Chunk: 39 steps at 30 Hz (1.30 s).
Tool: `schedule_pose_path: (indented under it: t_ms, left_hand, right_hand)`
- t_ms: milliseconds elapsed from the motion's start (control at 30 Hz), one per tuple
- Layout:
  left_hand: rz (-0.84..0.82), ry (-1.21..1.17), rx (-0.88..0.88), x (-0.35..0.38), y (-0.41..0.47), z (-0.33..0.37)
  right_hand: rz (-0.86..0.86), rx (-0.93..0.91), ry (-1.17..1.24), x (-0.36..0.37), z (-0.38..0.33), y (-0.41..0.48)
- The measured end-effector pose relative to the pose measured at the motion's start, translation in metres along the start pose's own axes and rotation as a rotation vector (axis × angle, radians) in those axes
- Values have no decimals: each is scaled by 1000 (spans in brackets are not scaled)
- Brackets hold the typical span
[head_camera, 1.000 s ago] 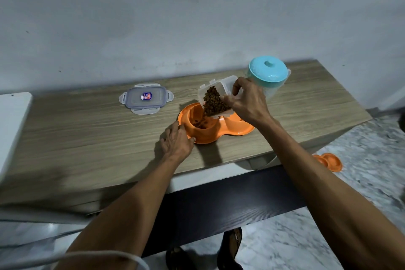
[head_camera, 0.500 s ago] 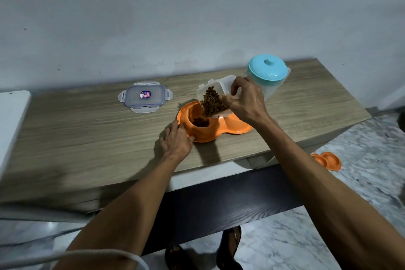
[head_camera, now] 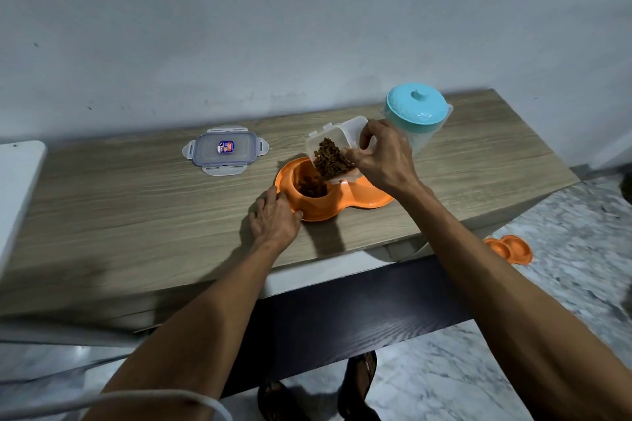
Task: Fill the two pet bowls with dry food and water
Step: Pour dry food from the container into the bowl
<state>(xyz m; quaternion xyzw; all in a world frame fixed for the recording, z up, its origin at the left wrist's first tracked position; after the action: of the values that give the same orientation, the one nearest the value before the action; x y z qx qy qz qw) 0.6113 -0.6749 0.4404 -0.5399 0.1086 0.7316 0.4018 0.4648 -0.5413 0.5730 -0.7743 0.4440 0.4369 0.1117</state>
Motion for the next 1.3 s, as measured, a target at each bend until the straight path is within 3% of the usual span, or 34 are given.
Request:
schedule_pose_path:
  t_ms: [567,967,1133,1300]
  left_hand:
    - [-5,-8,-4,0,1,0]
    - [-21,-4,-4,-1,1,0]
    - [-15,18,-19,-2,2,1]
    - [-13,68,-30,-3,6,4]
  right_hand:
    - [15,23,30,1,1,-2]
    - [3,553,498,-7,52,8]
    - [-100,644,660,6,72,22]
    - [-167,647,667,35,68,50]
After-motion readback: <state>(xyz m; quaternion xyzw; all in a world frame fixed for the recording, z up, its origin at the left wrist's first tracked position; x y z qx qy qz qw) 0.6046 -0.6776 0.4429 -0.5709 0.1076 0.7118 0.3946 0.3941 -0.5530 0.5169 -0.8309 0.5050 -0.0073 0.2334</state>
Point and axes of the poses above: each hand's wrist, its own y-axis towards the middle knuckle, its own x-axis out of the palm, z = x × y, the point moved 5 cm from there along y, towards the middle knuckle, and after that the axes turned 2 degrees about -z, right-handed, at the moved point
